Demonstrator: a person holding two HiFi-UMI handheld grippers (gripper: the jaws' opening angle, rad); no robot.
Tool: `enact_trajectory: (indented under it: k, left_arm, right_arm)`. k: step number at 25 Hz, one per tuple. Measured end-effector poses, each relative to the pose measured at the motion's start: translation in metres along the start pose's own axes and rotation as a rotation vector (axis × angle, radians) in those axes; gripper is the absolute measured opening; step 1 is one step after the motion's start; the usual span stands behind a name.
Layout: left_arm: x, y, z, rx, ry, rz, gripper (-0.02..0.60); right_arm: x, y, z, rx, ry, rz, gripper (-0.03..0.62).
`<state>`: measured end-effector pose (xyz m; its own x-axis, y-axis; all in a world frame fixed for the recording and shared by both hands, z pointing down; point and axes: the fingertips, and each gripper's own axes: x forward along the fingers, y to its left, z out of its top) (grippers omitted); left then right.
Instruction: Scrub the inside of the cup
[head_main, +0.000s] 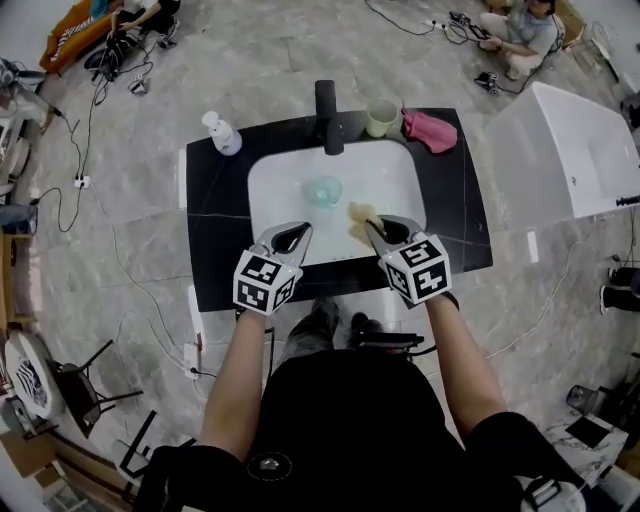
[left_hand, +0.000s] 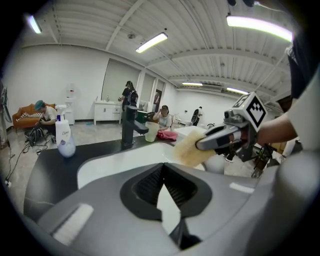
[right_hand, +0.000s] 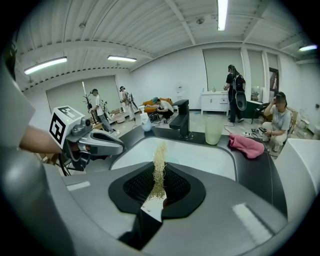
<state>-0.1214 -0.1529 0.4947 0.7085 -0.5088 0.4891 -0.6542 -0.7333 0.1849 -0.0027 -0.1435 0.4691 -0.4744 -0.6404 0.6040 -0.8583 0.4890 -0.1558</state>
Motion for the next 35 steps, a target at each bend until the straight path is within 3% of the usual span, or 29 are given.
enact_trajectory:
  k: [11, 24, 35]
  left_arm:
    - [0.024, 0.007, 0.005, 0.027, 0.036, -0.070, 0.000]
    - [0.043, -0.011, 0.015, 0.018, 0.047, -0.012, 0.000]
    - [0.046, -0.003, 0.013, -0.007, 0.061, 0.029, 0.000]
  right_arm:
    - [-0.001, -0.014, 0.009, 0.021, 0.005, -0.032, 0.043]
    - [0.004, -0.025, 0.015, -0.059, 0.029, 0.075, 0.043]
    - [0.009, -0.032, 0.011, -0.064, 0.045, 0.129, 0.043]
